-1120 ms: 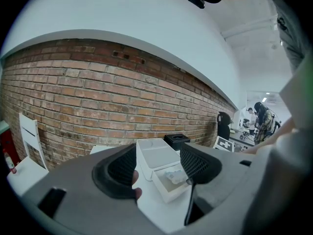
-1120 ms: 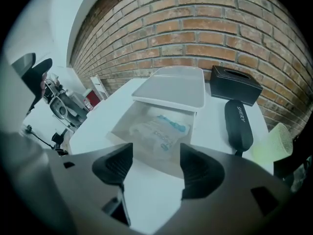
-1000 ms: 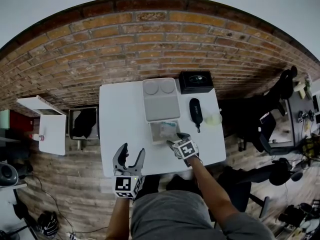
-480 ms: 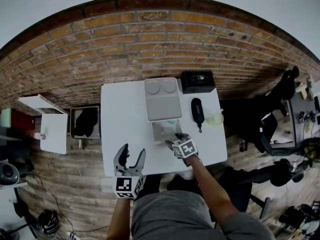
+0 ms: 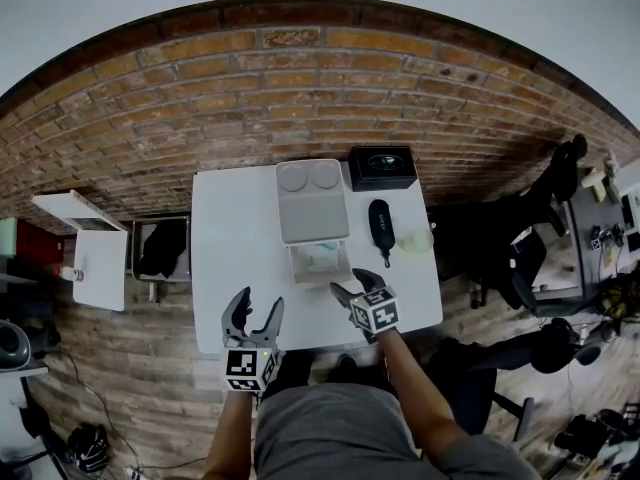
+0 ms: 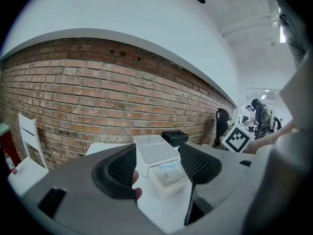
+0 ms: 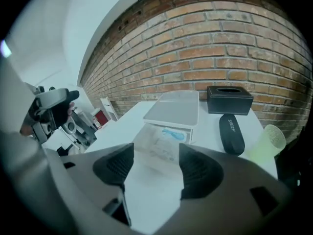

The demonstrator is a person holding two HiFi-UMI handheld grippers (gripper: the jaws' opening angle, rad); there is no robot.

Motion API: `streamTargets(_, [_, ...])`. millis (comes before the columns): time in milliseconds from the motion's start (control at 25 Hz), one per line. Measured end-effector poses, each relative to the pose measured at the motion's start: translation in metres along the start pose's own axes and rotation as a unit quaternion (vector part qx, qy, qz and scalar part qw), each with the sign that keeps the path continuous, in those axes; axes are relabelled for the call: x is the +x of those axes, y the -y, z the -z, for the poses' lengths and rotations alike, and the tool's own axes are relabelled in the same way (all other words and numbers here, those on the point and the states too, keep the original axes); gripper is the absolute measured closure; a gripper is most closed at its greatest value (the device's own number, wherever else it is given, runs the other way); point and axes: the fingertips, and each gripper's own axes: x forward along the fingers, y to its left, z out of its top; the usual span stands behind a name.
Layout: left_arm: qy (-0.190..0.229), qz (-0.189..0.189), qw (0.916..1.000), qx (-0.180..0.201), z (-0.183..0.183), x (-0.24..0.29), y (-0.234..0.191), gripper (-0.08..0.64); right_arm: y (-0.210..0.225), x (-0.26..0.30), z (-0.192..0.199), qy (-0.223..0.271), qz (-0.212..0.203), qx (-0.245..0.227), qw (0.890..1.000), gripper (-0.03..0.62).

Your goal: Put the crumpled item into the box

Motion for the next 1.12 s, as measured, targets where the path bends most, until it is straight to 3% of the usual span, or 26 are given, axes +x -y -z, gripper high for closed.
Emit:
streamTargets(520, [-0.011,-0.022,0.9997,0.002,0.023,-0.002,0.016,0.284,0.006,-0.059,-0.009,0.129,0.004,-0.029,0.991,0.273])
streamTargets(800, [-0.011,-0.014,0.9995,0.025,0.026,-0.005,0.021,0.284,0.007,-0.067,-0.011,0.160,0.013,-0.026,0.987,0.276])
streamTargets(1120, [-0.032,0.019,0.9993,-0.001,0.048,0.010,0.017,0.284,0.004,-0.069,-0.019,0.181,0.054,-0.040,0.981,0.284])
